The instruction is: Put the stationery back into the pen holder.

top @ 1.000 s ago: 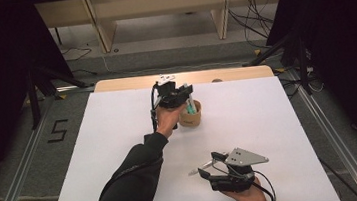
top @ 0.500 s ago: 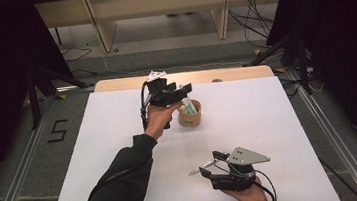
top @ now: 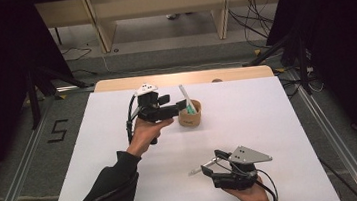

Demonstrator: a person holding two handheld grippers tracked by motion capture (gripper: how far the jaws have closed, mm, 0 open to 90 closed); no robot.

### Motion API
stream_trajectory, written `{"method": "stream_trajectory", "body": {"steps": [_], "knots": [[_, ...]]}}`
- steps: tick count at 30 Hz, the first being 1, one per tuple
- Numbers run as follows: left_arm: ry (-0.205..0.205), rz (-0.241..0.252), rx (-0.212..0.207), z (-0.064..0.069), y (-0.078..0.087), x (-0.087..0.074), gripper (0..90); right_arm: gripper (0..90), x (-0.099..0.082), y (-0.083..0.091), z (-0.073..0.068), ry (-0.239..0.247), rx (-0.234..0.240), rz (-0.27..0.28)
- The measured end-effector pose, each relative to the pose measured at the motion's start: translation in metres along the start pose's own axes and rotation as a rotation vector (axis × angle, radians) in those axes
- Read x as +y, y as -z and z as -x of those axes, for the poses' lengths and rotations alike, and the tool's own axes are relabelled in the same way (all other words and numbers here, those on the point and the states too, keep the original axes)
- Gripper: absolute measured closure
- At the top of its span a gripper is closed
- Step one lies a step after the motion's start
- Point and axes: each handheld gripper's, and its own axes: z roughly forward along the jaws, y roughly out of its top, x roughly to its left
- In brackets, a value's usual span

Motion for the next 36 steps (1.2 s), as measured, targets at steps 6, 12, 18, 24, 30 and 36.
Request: {"method": "stream_trajectory", "body": {"steps": [6,12,18,24,30,36], "knots": [[-0.024,-0.039,-0.031,0.006,0.011,-0.023,22.7,30.1,0.000,0.002,0.002,-0.009,-0.007,0.005],[-0.043,-0.093,-0.049,0.010,0.010,-0.034,22.0,30.1,0.000,0.004,0.004,-0.012,-0.014,0.008],[-0.073,-0.130,-0.058,0.016,0.010,-0.047,21.9,29.9,0.000,0.006,0.007,-0.015,-0.022,0.013],[-0.132,-0.180,-0.057,0.025,0.009,-0.059,21.9,29.7,0.001,0.011,0.011,-0.021,-0.037,0.025],[-0.162,-0.223,-0.072,0.032,0.006,-0.068,21.7,29.3,0.001,0.013,0.013,-0.028,-0.047,0.029],[-0.204,-0.271,-0.085,0.040,0.003,-0.077,21.6,29.3,0.000,0.015,0.015,-0.031,-0.052,0.030]]}}
